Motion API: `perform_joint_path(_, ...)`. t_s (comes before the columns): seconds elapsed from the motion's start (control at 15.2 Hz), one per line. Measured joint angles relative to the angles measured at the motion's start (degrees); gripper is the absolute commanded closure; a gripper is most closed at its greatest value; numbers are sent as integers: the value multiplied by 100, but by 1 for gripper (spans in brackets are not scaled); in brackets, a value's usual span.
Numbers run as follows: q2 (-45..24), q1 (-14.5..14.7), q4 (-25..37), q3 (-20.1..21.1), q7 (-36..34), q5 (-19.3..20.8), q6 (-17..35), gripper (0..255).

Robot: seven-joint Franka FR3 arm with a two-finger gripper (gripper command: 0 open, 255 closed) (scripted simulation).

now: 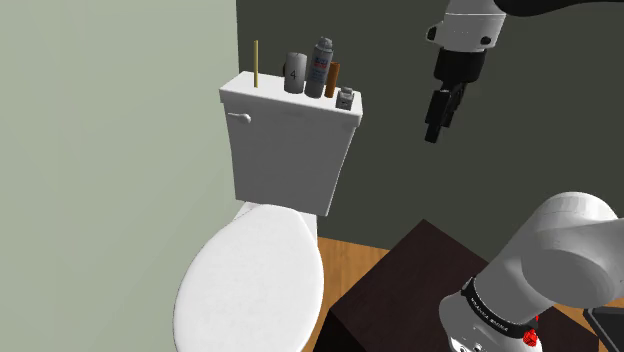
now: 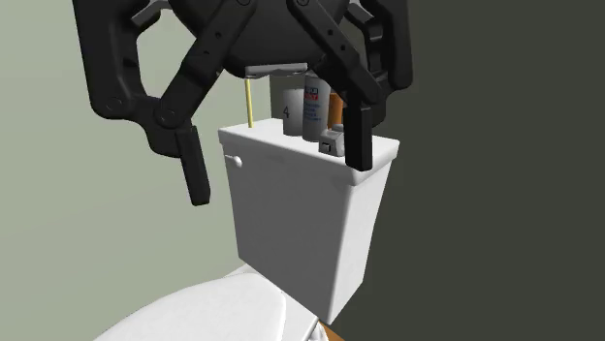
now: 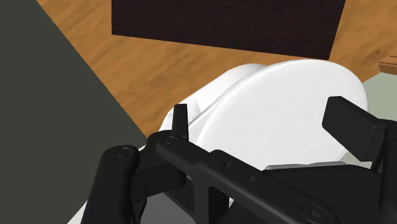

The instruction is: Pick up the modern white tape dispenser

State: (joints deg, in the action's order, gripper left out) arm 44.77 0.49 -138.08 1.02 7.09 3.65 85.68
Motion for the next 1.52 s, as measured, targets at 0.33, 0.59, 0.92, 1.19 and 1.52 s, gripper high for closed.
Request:
perform_joint_path(0.33, -660, -132, 353, -6, -272, -36, 363, 0)
perform_joint_path(0.59, -1480, -283, 807, -19, -633, -84, 804, 0)
perform_joint_path(0.92, -2577, -448, 1598, -58, -1078, -137, 1218, 0)
perform_joint_path(1.19, -3399, -588, 2326, -157, -1351, -165, 1402, 0)
perform_joint_path(1.52, -4404, -703, 3367, -251, -1754, -248, 1479, 0)
